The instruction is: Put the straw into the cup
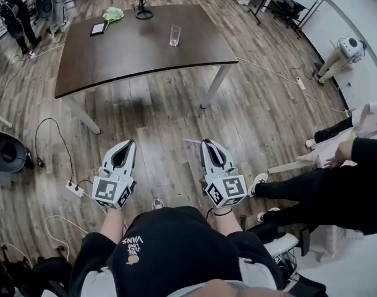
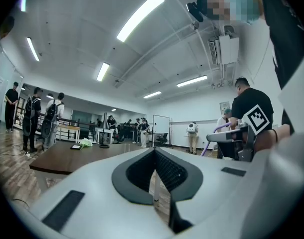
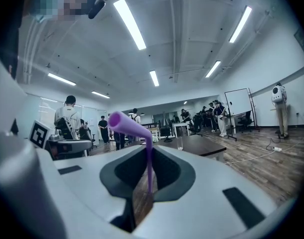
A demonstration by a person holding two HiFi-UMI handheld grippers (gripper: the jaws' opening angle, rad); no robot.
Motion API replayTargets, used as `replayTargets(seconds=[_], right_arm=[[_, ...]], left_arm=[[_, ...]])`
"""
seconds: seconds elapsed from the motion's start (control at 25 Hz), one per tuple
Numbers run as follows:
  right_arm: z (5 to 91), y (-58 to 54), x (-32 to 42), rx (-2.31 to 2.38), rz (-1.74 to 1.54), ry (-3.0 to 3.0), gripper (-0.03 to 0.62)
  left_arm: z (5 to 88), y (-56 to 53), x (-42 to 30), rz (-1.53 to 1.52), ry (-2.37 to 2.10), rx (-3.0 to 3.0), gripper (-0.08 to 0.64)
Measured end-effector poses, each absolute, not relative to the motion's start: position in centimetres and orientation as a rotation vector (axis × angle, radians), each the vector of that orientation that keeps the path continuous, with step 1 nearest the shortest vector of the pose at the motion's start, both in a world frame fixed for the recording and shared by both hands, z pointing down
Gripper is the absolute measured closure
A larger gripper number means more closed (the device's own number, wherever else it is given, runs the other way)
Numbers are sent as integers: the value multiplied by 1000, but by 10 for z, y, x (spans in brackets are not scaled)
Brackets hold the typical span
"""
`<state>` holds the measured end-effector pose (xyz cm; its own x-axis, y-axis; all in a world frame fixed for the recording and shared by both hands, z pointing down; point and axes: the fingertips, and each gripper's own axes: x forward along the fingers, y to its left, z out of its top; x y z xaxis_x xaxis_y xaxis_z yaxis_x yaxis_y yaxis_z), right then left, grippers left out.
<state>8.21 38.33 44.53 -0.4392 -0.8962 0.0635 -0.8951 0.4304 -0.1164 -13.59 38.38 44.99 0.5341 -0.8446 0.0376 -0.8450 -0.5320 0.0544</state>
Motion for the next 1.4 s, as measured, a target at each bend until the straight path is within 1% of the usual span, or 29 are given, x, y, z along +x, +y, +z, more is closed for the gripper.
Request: replayTargets(seconds=[0.4,0.96,1.4], right_arm=[[444,350,87,-1669,-217,2635,549],[433,214,131,-1576,-159,2693,549],[445,150,149,-1546,-200,2709,549]], left_arm=[[460,345,-133,10,-1455,2677,551],[445,220,-91,2,-1570,2667,551],[453,157,-67,25,-1571,2657,551]])
